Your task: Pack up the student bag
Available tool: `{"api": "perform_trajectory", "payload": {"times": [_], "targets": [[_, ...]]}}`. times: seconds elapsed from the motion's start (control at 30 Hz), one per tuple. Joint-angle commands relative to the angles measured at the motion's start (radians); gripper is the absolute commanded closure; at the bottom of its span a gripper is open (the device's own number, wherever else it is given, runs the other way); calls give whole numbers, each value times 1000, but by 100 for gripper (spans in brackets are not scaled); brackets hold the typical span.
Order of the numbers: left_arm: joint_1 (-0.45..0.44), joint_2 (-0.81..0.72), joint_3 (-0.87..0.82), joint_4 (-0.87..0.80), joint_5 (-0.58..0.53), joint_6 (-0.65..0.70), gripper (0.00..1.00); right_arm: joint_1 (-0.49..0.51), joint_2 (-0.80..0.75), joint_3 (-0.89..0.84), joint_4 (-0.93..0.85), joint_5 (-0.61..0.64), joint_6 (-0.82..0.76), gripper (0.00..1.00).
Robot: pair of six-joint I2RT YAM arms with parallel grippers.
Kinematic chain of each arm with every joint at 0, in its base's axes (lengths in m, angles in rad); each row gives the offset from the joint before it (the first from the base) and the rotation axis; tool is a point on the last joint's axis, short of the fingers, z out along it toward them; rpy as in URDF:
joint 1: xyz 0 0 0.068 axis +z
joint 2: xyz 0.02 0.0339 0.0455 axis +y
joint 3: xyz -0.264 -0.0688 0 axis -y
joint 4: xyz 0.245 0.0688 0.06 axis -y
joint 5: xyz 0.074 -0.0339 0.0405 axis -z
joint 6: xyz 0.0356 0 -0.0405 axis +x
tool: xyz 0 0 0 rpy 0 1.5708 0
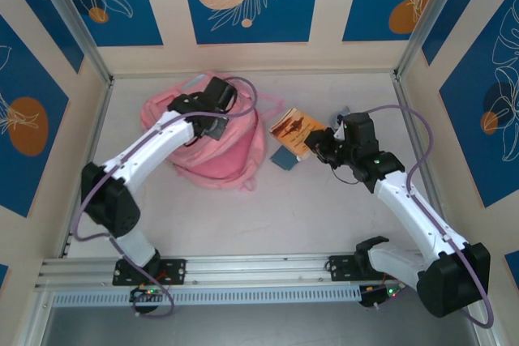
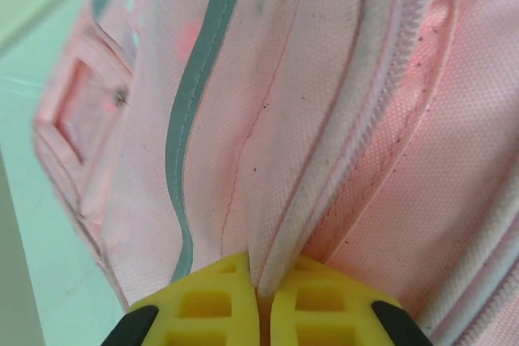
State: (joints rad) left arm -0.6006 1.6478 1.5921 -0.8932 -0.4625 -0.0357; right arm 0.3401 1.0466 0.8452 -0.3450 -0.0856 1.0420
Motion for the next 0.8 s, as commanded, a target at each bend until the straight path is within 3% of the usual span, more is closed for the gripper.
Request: {"api": "perform_trajectory", "payload": {"times": [0.0, 0.33, 0.5, 0.63, 0.77], "targets": [[-2, -91, 12, 117, 31, -47, 99, 47, -25, -12, 59, -41, -40, 87], [-2, -154, 22, 173, 204, -109, 99, 231, 162, -30, 348, -97, 88, 87], [-1, -185, -2, 191, 201, -113, 99, 268, 342, 57, 481, -80, 141, 88], [-2, -200, -19, 209, 189, -124, 99, 316, 488, 151, 553, 21, 140, 88], [-1, -208, -26, 209, 177, -143, 99, 323, 662, 230, 675, -10, 206, 88]]}}
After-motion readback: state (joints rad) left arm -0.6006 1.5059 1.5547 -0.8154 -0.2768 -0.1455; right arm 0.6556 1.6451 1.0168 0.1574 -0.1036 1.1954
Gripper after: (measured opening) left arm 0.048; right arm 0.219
